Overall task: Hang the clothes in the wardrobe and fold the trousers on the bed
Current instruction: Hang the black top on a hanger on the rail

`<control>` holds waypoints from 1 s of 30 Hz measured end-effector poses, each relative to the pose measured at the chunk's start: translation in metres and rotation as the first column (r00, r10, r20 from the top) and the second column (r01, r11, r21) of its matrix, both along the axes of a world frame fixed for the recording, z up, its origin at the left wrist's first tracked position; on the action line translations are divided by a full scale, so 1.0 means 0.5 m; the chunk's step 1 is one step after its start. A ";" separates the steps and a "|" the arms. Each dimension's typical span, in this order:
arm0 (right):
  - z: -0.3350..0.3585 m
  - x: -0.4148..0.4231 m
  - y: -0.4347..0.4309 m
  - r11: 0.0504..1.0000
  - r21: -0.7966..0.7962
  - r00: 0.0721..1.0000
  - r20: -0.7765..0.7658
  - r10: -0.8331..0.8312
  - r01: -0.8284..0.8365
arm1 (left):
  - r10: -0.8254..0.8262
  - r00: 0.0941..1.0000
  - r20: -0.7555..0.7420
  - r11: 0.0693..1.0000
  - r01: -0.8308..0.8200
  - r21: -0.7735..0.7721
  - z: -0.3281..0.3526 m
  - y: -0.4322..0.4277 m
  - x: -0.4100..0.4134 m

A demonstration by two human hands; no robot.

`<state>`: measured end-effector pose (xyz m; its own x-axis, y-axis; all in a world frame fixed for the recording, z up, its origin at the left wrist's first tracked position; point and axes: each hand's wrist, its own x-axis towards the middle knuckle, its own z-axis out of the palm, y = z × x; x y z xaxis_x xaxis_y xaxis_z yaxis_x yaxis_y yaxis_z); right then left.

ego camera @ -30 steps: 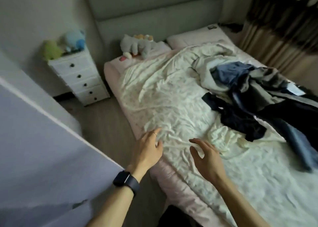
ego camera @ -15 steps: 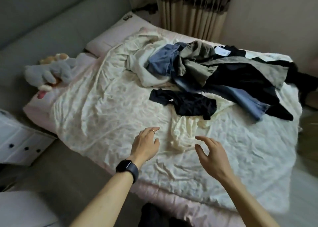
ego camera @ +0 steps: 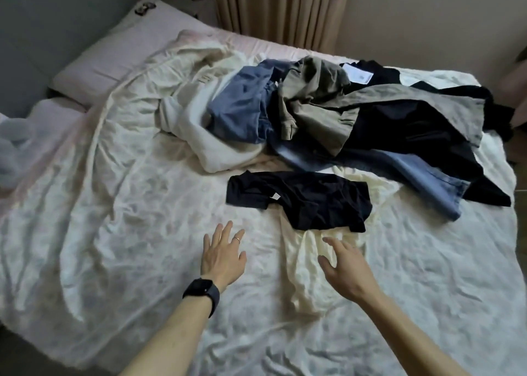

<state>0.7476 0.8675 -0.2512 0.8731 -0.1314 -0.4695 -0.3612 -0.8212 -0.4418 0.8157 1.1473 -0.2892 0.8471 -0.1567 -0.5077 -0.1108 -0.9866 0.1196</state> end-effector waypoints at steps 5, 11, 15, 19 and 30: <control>-0.156 0.207 0.038 0.997 -0.080 1.000 -0.002 -0.008 0.008 | 0.019 0.996 -0.090 0.995 -0.010 0.102 -0.156 0.037 0.095; -0.300 0.321 0.073 0.970 -0.242 0.975 -0.204 -0.087 0.036 | -0.023 0.999 -0.049 0.996 0.027 0.087 -0.250 0.057 0.104; -0.296 0.240 0.103 0.992 -0.122 0.998 -0.053 -0.042 0.035 | -0.030 0.986 -0.163 0.996 0.043 0.077 -0.238 0.060 0.110; -0.189 0.096 0.142 0.932 0.292 0.977 -0.085 -0.197 0.213 | 0.200 0.926 -0.321 0.941 -0.273 -0.201 -0.165 0.046 0.067; 0.110 -0.231 0.138 0.686 0.654 0.947 -0.255 -0.195 0.318 | 0.379 0.409 -0.830 0.221 -0.911 -0.348 0.098 -0.117 -0.259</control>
